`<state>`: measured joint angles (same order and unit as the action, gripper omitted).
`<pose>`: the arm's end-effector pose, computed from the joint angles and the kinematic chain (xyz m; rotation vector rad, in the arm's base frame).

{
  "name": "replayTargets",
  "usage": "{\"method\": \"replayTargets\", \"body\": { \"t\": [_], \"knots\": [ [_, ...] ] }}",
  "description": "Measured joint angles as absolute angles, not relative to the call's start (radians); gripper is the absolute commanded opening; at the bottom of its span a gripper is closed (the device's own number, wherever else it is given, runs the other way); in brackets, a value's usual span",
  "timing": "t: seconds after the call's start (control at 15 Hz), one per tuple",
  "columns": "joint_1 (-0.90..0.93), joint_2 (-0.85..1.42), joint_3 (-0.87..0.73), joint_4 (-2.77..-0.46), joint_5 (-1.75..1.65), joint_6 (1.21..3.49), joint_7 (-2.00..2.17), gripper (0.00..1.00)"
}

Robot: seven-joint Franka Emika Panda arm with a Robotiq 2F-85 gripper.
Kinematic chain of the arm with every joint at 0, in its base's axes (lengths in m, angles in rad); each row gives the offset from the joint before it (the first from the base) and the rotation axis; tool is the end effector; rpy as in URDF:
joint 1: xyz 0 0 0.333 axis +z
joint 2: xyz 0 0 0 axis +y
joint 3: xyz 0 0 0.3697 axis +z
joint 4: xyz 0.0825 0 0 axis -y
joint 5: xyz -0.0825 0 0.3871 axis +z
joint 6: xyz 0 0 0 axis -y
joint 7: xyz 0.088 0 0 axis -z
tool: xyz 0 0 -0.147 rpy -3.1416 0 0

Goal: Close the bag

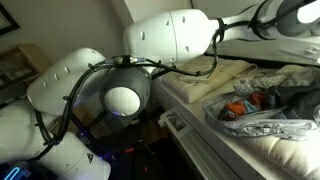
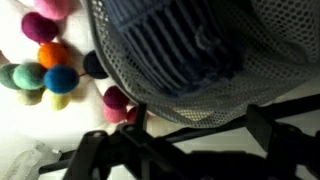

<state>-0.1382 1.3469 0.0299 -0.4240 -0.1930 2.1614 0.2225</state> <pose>0.9028 -0.1308 0.2372 2.9210 -0.4175 0.5938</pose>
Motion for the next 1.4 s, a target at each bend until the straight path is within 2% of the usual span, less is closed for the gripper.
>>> {"method": "replayTargets", "body": {
  "t": [1.4],
  "knots": [
    [-0.156,1.415,0.029,-0.408,-0.196,2.243,0.183,1.00]
  ]
}}
